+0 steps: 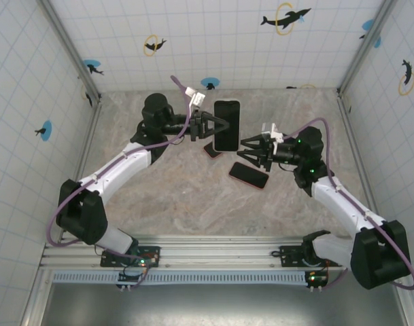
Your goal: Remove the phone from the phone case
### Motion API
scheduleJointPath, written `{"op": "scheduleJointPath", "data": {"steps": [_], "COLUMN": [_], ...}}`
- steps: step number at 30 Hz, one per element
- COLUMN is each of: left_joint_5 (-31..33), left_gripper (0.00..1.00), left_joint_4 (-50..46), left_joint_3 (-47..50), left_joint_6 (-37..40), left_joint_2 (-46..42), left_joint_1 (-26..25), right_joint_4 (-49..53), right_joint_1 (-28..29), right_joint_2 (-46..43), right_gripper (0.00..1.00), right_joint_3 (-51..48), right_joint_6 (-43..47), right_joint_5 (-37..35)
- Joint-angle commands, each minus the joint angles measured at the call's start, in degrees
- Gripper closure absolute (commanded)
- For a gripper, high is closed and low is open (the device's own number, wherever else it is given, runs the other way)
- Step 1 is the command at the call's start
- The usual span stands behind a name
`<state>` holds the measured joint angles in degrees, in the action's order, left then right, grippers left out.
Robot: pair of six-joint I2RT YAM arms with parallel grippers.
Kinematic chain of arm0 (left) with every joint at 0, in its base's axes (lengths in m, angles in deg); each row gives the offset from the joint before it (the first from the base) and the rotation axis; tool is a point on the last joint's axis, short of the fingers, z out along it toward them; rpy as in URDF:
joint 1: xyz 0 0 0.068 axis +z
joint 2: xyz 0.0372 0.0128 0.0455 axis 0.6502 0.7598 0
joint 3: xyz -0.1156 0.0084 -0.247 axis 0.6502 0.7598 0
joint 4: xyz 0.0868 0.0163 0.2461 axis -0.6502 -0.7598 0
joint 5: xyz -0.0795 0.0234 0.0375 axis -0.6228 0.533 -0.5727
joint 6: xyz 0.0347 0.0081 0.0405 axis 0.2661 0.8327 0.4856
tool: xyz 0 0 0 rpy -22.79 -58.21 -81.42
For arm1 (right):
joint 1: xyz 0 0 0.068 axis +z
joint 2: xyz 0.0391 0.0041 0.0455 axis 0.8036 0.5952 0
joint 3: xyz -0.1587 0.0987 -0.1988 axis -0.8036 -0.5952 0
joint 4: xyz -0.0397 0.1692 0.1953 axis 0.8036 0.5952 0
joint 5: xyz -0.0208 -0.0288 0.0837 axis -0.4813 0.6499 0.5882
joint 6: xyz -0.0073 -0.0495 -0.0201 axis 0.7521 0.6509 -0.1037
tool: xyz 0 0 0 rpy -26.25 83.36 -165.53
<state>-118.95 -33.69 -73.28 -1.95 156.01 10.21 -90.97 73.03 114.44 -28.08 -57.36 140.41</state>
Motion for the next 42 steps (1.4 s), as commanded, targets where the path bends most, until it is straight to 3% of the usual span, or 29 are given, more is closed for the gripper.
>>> {"op": "scheduleJointPath", "data": {"steps": [1, 13, 23, 28, 31, 34, 42], "left_joint_5": [-0.30, -0.72, -1.61, -1.77, -0.29, 1.58, 7.46], "left_gripper": [1.00, 1.00, 1.00, 1.00, 1.00, 1.00, 1.00], "left_joint_4": [4.08, 5.84, 11.99, 10.61, 7.50, 7.26, 7.87], "left_joint_3": [0.08, 0.88, 2.14, 2.38, 2.10, 1.20, -0.57], "left_joint_6": [-1.48, -4.51, -10.62, -10.07, -7.71, -7.48, -11.29], "left_joint_2": [0.14, -0.22, -0.25, -0.40, -0.33, -0.03, 0.28], "left_joint_1": [-0.41, -1.15, -2.64, -3.05, -3.03, -3.04, -1.68], "right_joint_4": [-5.99, -6.85, -7.15, -12.77, -17.08, -14.76, -16.86], "right_joint_1": [0.37, 0.38, -0.64, -1.42, -1.34, -1.71, -5.15], "right_joint_2": [0.97, 3.25, 6.19, 6.58, 5.84, 4.34, -0.86], "right_gripper": [0.59, 0.65, 0.71, 0.72, 0.70, 0.67, 0.55], "right_joint_3": [-0.21, 0.61, 2.22, 1.59, 0.45, -0.56, -5.49], "right_joint_6": [-3.18, -5.42, -11.73, -17.60, -19.86, -18.41, -23.38], "right_joint_5": [1.43, -1.29, -3.36, -2.36, 0.24, 1.33, 3.88]}}
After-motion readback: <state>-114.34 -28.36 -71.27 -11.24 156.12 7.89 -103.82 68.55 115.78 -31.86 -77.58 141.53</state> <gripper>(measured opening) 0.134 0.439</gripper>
